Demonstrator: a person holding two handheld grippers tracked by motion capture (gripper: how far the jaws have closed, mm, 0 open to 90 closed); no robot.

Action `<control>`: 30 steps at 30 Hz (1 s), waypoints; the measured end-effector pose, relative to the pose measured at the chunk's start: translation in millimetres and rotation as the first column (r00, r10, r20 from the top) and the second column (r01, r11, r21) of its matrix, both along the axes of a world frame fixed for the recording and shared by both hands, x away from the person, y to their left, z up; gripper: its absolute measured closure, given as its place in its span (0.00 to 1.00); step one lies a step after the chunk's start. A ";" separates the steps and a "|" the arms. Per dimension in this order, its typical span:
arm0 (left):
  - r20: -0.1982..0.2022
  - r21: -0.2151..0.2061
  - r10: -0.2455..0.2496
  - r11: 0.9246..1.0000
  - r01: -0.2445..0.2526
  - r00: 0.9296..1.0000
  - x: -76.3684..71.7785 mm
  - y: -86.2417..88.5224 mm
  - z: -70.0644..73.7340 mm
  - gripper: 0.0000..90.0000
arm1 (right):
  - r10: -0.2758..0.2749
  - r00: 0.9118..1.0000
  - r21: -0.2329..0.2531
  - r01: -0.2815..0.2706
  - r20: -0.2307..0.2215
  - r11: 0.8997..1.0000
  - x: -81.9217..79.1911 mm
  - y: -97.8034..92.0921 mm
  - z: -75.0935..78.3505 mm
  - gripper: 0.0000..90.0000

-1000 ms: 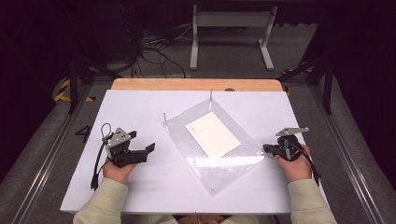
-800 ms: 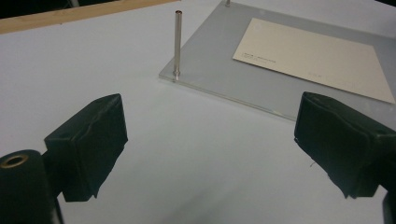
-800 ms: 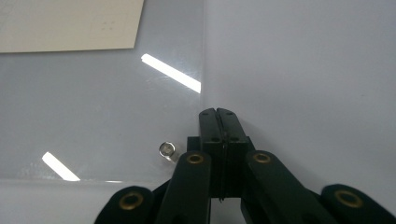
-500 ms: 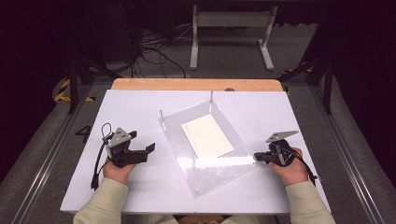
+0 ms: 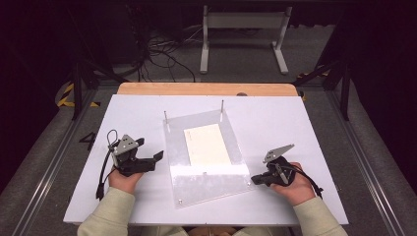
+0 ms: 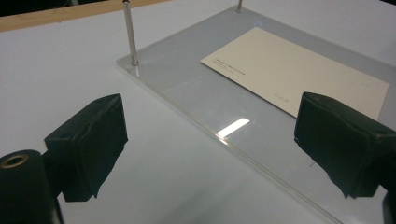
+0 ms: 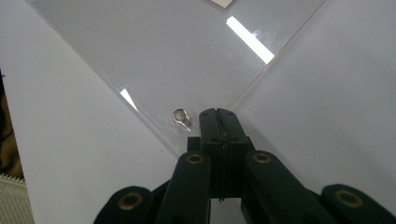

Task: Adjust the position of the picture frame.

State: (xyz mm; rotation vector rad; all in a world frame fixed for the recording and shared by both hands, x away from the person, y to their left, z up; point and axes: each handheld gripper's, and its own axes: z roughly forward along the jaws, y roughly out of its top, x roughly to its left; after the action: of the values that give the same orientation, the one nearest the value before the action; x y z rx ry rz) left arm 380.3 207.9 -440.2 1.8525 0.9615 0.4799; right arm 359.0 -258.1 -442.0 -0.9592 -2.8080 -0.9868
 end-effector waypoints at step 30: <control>-0.020 0.022 0.049 0.999 -0.048 0.999 -19.2 20.7 -7.4 0.10 | -0.115 0.961 0.119 0.088 0.250 0.989 94.3 49.9 63.4 0.68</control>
State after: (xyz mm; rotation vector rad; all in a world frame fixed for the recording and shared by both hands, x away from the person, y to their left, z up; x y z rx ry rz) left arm 361.1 228.6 -447.6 1.8604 1.0204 0.5036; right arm 453.3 -208.2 -378.6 -1.0418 -2.8938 -1.3521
